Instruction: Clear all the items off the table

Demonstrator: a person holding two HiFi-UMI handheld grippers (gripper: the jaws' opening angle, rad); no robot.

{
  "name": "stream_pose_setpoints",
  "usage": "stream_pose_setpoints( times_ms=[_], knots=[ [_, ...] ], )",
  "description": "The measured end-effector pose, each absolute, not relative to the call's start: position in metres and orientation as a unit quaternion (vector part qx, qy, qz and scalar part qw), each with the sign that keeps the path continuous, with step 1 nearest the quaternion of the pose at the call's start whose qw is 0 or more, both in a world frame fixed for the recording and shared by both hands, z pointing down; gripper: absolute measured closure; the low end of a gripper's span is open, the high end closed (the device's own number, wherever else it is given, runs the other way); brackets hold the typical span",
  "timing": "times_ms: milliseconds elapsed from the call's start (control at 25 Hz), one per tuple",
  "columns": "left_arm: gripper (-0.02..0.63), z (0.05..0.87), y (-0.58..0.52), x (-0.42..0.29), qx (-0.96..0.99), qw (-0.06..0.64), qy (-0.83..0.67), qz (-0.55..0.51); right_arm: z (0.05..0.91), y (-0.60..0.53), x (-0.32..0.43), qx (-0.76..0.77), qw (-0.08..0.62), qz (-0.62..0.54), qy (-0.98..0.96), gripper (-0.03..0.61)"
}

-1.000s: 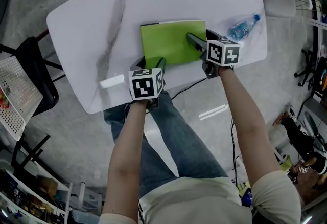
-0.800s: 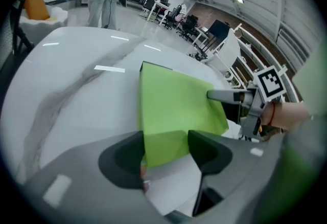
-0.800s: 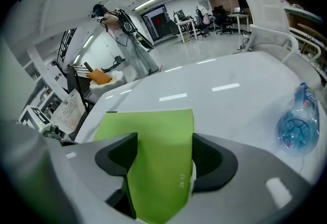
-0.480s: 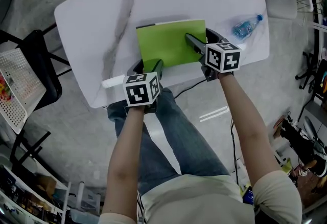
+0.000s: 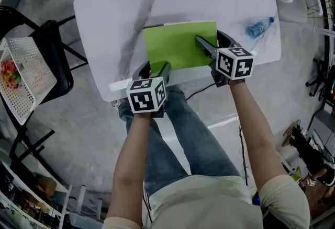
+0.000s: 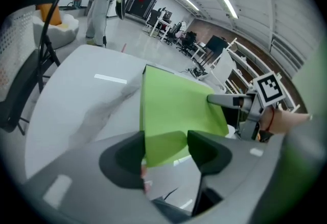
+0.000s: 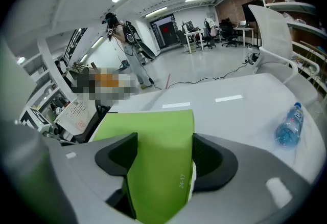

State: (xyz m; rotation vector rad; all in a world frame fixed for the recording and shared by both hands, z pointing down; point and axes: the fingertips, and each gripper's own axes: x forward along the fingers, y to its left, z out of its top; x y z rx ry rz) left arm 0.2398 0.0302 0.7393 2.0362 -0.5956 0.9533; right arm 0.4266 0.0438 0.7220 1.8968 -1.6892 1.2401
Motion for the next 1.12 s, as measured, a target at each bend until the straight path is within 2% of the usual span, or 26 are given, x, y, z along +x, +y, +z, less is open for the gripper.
stream_pose_setpoints(
  times_ms=[1120],
  knots=[
    [0.354,0.594,-0.006,0.085,0.815,0.389,-0.301,0.306,0.568,-0.01,0.273,0.636,0.152,0.38,-0.654,0.262]
  ],
)
